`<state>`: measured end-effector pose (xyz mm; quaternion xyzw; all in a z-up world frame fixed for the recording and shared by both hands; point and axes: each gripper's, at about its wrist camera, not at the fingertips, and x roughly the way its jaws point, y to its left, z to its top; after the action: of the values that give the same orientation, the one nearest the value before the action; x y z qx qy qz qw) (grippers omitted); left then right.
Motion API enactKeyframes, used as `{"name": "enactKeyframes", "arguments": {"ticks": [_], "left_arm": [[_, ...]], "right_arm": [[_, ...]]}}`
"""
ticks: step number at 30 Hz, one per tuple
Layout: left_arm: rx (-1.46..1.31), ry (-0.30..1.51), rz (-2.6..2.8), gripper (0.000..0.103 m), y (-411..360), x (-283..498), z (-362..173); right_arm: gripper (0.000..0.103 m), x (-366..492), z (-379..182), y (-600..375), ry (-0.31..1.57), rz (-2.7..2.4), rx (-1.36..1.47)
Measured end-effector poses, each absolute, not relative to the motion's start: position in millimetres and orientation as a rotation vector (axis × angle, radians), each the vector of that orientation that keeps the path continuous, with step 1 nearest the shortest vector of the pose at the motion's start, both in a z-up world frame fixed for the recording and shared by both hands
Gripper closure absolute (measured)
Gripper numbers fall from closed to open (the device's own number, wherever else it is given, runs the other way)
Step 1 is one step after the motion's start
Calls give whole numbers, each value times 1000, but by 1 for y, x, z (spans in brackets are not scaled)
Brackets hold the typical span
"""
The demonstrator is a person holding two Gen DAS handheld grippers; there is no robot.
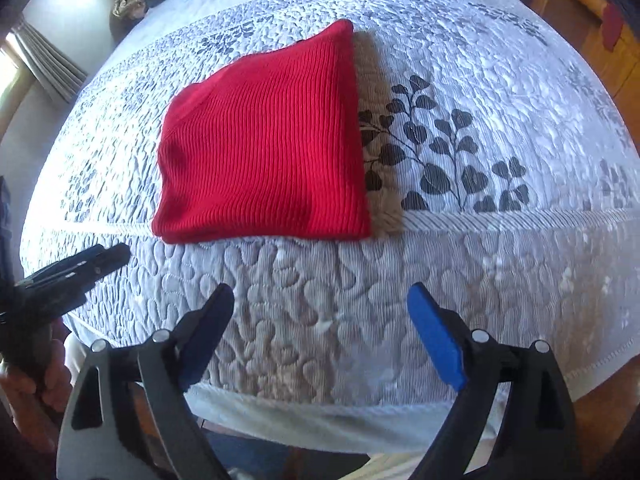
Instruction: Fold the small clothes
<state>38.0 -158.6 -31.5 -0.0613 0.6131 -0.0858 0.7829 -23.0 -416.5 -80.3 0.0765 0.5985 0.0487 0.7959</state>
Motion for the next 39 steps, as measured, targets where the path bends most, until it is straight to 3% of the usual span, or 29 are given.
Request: {"name": "enactKeyframes", "arguments": {"ticks": [17,39], "left_arm": [[-62,1280,-170,27,-175,30,5],[-67,1226,-154,25,-176,26,29]], "right_arm": [[11,-32,-46,-403,1257,131,157],[11,-35,-43,-401,1260,136,164]]}}
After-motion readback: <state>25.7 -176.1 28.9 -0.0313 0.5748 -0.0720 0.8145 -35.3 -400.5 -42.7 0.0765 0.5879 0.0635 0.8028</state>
